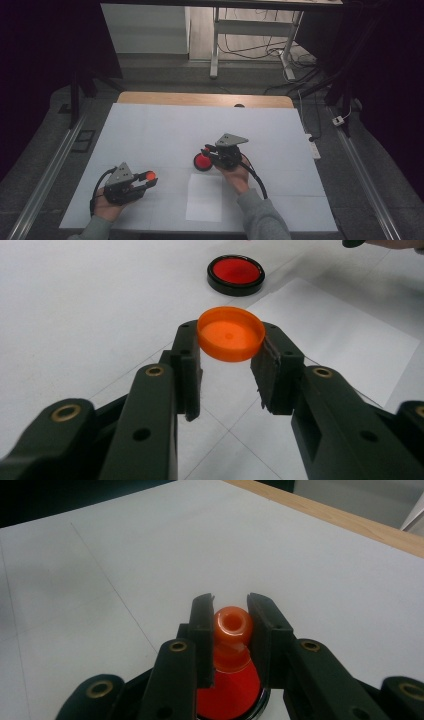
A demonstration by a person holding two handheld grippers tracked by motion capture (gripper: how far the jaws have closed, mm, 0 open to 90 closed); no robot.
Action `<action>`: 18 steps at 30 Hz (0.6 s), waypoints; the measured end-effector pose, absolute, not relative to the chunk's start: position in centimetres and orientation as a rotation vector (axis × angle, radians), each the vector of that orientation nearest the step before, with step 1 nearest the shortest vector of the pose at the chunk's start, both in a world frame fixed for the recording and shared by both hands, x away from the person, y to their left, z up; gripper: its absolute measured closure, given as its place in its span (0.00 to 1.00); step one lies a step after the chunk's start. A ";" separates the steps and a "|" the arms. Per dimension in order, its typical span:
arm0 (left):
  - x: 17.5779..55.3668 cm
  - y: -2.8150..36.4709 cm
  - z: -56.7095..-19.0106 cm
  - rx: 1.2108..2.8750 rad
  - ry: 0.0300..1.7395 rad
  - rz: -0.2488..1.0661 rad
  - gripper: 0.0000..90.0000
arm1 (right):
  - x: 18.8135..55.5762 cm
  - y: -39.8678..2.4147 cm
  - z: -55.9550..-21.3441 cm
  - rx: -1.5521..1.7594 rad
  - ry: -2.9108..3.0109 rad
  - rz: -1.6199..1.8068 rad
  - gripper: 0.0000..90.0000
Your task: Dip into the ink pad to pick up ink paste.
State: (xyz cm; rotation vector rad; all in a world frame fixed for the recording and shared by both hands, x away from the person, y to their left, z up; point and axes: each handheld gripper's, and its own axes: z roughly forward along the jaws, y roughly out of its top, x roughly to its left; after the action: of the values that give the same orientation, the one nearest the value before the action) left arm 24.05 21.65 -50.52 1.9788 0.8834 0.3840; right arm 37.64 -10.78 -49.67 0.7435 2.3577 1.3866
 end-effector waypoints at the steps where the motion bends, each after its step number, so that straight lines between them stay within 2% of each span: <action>1: 24.1 21.7 -50.5 1.979 0.883 0.384 0.72 | 37.7 -10.7 -49.7 0.739 2.364 1.389 0.80; 18: 24.1 21.6 -50.6 1.984 0.882 0.380 0.72 | 37.9 -9.9 -50.9 0.738 2.393 1.321 0.80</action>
State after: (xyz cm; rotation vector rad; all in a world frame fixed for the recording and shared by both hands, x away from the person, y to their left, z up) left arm 24.10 21.65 -50.60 1.9836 0.8822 0.3802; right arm 37.87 -9.90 -50.88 0.7381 2.3931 1.3208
